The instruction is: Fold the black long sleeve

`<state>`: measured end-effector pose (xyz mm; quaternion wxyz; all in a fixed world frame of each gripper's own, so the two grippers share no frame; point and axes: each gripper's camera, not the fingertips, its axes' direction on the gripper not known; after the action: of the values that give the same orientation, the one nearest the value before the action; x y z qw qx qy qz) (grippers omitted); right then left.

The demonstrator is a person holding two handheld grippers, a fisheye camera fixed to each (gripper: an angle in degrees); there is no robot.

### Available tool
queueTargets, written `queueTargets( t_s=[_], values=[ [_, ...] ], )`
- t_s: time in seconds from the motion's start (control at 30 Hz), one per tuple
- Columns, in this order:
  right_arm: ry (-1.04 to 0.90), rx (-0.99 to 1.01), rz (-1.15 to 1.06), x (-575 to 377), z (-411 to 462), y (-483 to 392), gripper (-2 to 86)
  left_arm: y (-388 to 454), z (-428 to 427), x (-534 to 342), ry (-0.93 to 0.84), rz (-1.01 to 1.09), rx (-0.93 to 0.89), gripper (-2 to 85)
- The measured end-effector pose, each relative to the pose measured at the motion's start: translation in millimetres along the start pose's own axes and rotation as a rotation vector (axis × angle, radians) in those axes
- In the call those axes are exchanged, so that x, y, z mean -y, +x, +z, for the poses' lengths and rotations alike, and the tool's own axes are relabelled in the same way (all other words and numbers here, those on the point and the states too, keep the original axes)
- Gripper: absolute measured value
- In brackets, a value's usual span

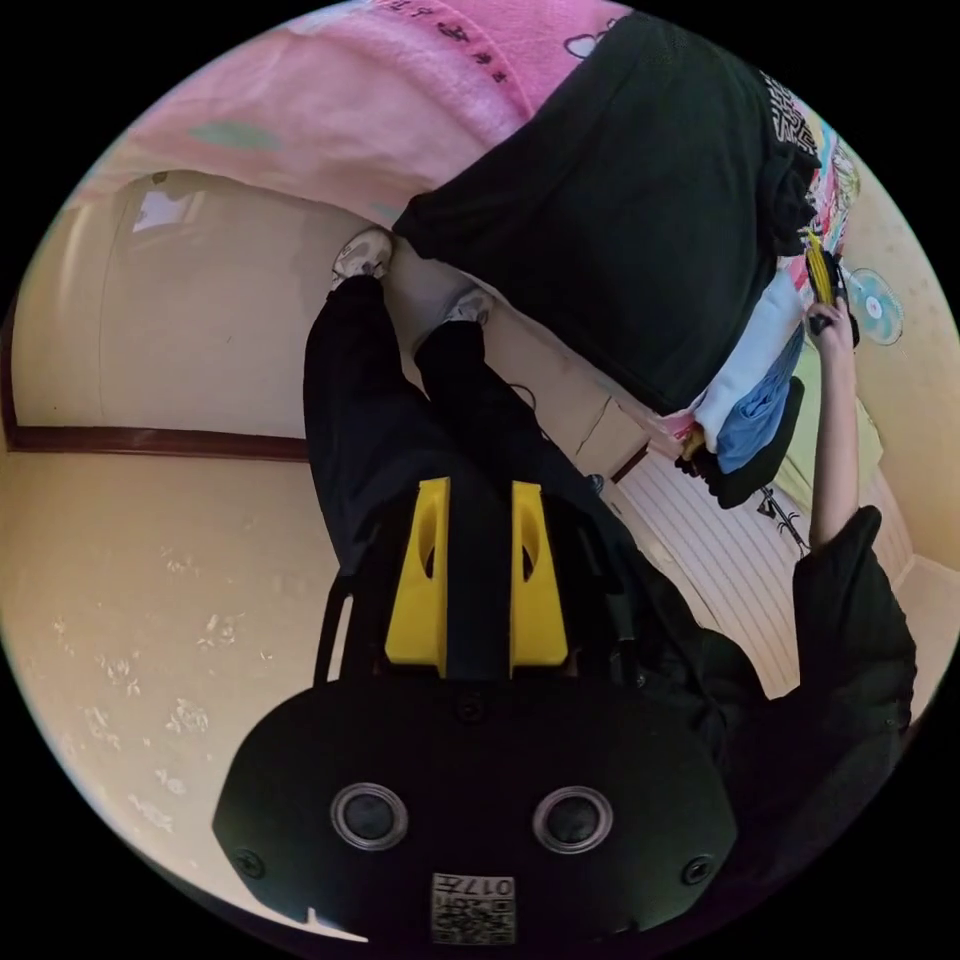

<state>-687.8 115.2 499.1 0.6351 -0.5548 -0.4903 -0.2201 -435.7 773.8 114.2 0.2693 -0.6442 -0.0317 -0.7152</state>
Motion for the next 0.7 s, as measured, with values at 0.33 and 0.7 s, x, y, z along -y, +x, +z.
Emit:
queueTargets(
  t_s=[0.33,0.7],
  values=[
    [0.617,-0.634,0.013,7,-257,-20,1.0,4,-15,2,-0.002,0.147,-0.261,7.8],
    [0.551,-0.037,-0.321,-32,-165,-98,1.4,33,-15,5,-0.064,0.278,-0.302,7.5]
  ],
)
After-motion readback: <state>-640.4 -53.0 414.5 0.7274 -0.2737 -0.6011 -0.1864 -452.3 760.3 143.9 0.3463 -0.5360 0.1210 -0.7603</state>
